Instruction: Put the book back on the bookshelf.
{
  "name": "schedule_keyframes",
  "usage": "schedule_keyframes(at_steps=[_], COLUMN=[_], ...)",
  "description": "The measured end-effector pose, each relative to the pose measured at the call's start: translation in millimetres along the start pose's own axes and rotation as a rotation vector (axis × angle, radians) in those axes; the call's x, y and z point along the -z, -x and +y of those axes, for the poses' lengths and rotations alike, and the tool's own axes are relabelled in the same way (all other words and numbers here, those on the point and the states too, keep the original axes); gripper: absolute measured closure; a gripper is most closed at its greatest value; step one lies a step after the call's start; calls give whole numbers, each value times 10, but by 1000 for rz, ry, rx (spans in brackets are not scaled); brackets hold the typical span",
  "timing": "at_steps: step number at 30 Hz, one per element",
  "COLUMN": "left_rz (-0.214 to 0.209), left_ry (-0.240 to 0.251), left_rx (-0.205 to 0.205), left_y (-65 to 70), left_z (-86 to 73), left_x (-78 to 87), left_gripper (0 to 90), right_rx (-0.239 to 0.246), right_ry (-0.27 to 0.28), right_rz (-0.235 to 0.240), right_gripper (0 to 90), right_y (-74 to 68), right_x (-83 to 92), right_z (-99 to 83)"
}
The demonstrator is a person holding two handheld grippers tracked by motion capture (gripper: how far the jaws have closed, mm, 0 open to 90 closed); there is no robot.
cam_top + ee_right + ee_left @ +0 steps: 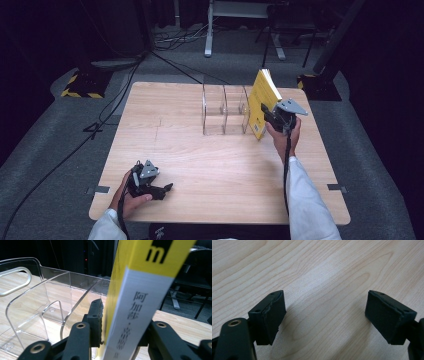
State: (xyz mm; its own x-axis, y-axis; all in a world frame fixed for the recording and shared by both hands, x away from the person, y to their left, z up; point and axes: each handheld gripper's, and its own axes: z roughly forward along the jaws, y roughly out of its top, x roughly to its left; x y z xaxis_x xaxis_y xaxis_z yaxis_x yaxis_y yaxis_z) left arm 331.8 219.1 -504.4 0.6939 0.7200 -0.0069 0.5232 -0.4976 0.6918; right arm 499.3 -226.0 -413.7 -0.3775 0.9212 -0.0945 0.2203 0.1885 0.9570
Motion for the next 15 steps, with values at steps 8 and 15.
schedule_keyframes(at_steps=[8, 15], left_rz=[1, 0], left_ry=[-1, -1], left_rx=[0, 1], left_y=[0, 0], left_z=[0, 0], left_x=[1, 0], left_gripper=[175, 175], right_rx=[48, 57], right_ry=[-16, -45], right_rz=[35, 48], right_gripper=[574, 507], right_y=[6, 91], right_x=[155, 280], right_z=[-23, -53])
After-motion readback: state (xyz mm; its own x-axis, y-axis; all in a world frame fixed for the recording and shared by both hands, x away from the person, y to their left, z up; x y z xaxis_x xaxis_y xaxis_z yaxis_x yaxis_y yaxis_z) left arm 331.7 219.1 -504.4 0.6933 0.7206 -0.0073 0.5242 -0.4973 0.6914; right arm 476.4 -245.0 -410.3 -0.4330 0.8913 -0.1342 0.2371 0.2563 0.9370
